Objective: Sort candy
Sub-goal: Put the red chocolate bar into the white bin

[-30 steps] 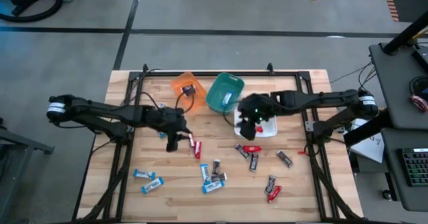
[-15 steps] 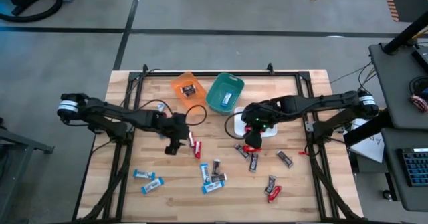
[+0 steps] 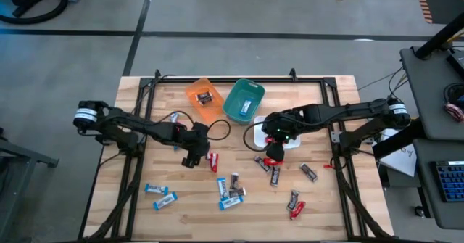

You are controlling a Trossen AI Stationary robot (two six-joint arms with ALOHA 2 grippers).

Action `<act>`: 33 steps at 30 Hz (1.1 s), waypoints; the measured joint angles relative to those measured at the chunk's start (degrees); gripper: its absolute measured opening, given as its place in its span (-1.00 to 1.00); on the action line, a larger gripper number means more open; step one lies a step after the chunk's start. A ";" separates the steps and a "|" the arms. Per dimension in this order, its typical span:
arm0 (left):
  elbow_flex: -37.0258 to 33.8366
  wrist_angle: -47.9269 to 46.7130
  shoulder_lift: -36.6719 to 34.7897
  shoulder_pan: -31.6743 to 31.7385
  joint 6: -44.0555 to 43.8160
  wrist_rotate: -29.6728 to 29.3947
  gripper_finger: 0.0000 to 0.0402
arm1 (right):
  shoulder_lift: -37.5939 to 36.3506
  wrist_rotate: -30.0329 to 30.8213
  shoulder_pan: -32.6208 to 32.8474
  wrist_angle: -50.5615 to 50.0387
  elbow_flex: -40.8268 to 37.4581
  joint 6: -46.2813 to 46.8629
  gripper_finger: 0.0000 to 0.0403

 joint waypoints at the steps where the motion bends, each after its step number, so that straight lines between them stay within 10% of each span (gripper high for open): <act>1: -0.02 0.20 0.64 0.00 0.02 -0.11 -0.01 | 0.04 0.00 0.00 0.00 0.00 -0.04 0.17; 18: 0.01 1.98 2.67 0.04 -1.03 -2.84 -0.82 | 0.04 0.21 0.13 5.30 -1.67 -6.34 0.17; 33: -0.04 21.81 -14.31 1.70 -3.96 14.56 -0.90 | 0.08 -0.45 1.46 73.66 -25.58 -34.02 0.10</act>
